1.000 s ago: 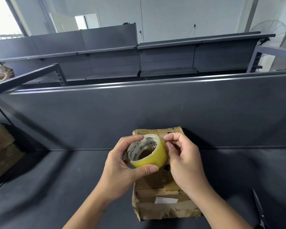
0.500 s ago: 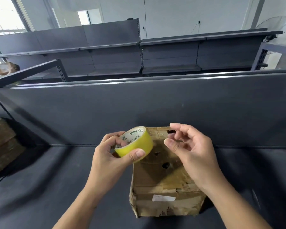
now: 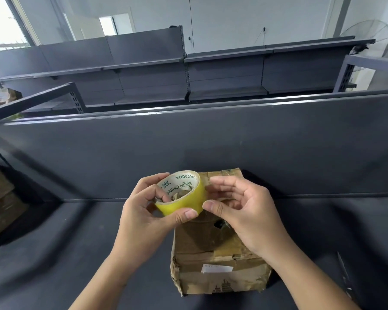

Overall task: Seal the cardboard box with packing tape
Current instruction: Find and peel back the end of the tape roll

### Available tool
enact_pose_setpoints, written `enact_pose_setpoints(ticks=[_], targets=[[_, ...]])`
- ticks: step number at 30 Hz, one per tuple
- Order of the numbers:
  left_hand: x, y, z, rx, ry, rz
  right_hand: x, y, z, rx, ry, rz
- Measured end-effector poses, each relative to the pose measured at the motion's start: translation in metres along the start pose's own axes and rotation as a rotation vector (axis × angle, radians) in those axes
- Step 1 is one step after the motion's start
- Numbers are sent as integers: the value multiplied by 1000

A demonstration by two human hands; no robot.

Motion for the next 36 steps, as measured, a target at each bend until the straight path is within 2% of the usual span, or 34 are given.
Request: enact_pose_setpoints(ticks=[8, 14, 22, 28, 31, 36], targets=[[-1, -1, 0, -2, 20, 81, -5, 4, 4, -32, 86, -86], [-4, 0, -1, -20, 73, 162, -5, 7, 9, -63, 87, -56], [-12, -2, -3, -24, 132, 222, -4, 5, 9, -7, 84, 6], [1, -6, -1, 82, 106, 79, 2, 4, 15, 44, 51, -64], [7, -11, -4, 130, 53, -65, 6, 3, 14, -21, 128, -155], [11, -21, -3, 159, 4, -136, 14, -6, 2, -126, 336, -410]])
Point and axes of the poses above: each hand's wrist, its own z-axis towards the middle knuckle, its own y-axis out of the back of the hand, x = y × z, the point moved 4 cm from there along z, towards the middle knuckle, and after that the axes turned 5 degrees about y, right-handed, at the moved point
